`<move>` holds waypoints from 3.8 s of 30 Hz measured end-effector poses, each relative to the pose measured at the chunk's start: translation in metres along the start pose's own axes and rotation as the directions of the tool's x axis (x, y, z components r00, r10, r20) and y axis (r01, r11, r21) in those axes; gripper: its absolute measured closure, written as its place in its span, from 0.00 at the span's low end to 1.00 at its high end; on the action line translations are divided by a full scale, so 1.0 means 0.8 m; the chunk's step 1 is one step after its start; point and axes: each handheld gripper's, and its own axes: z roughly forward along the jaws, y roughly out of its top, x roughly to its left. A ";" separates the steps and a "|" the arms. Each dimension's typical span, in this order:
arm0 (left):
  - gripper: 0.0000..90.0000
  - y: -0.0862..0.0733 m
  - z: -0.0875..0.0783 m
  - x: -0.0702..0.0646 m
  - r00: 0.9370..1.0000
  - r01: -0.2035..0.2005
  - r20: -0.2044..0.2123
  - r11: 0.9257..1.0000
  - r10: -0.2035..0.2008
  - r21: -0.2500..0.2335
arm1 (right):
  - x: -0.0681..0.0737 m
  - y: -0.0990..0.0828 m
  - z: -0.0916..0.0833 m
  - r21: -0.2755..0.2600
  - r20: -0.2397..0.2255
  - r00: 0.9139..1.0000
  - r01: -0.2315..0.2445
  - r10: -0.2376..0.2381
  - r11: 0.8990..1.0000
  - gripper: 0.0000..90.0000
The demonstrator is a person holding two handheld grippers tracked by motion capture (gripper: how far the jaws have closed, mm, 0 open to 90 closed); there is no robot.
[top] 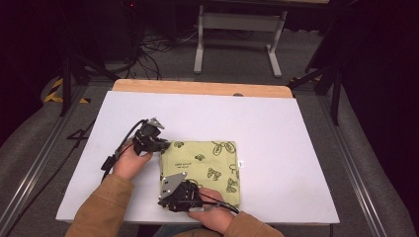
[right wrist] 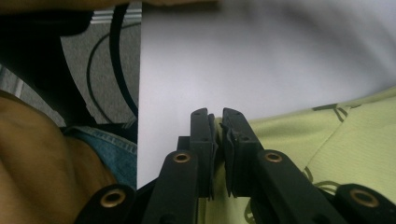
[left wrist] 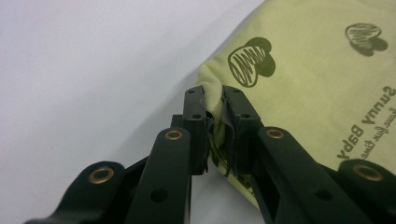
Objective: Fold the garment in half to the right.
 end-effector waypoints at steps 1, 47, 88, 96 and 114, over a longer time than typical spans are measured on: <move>0.90 0.001 -0.004 0.001 1.000 0.012 0.011 1.000 -0.011 -0.016 | 0.000 0.001 -0.005 -0.025 0.003 1.000 -0.004 0.004 1.000 0.93; 0.91 0.112 -0.017 -0.084 0.993 -0.094 0.054 0.980 0.105 -0.175 | 0.005 -0.074 -0.174 -0.286 0.133 0.976 -0.128 0.172 0.950 0.98; 0.91 0.149 0.073 -0.132 0.988 -0.110 0.102 0.990 0.119 -0.083 | -0.002 -0.167 -0.196 -0.260 0.139 0.924 -0.313 0.356 0.913 0.98; 0.91 0.149 0.086 -0.135 0.988 -0.114 0.095 0.992 0.119 -0.056 | -0.005 -0.177 -0.192 -0.233 0.142 0.914 -0.341 0.379 0.911 0.99; 0.72 0.147 0.079 -0.137 0.983 -0.115 0.131 0.989 0.127 -0.097 | -0.007 -0.182 -0.195 -0.213 0.162 0.902 -0.364 0.400 0.907 0.89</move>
